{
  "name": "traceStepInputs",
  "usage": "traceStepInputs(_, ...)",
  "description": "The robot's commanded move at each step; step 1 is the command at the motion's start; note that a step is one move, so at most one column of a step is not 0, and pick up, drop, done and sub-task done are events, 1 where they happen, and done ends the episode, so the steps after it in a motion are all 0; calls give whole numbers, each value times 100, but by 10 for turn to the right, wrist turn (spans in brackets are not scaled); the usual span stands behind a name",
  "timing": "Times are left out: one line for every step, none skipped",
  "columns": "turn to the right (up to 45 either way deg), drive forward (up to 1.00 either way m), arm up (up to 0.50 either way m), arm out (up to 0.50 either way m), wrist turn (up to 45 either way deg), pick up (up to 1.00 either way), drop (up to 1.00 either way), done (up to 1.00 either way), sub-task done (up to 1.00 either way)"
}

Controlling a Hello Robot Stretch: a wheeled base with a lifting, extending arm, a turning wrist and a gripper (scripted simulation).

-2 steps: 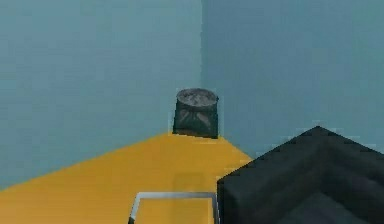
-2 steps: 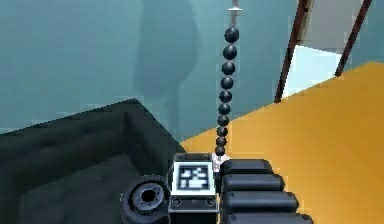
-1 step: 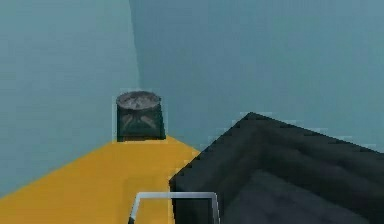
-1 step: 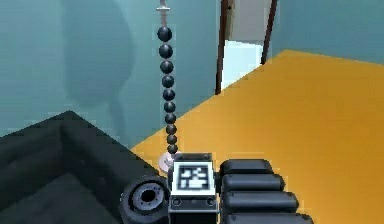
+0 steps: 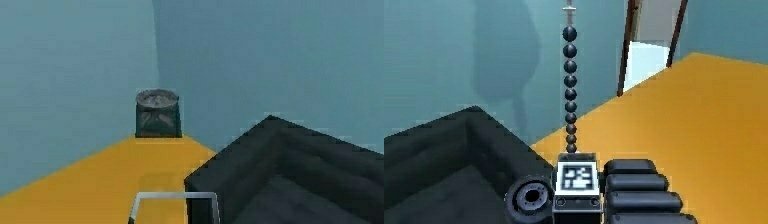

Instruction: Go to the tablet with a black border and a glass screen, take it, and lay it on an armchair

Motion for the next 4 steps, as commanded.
traceStepInputs(420,0,0,0,0,0,0,0,0)
traceStepInputs(0,25,0,0,0,0,0,0,0)
traceStepInputs(-450,0,0,0,0,0,0,0,0)
traceStepInputs(-390,0,0,0,0,0,0,0,0)
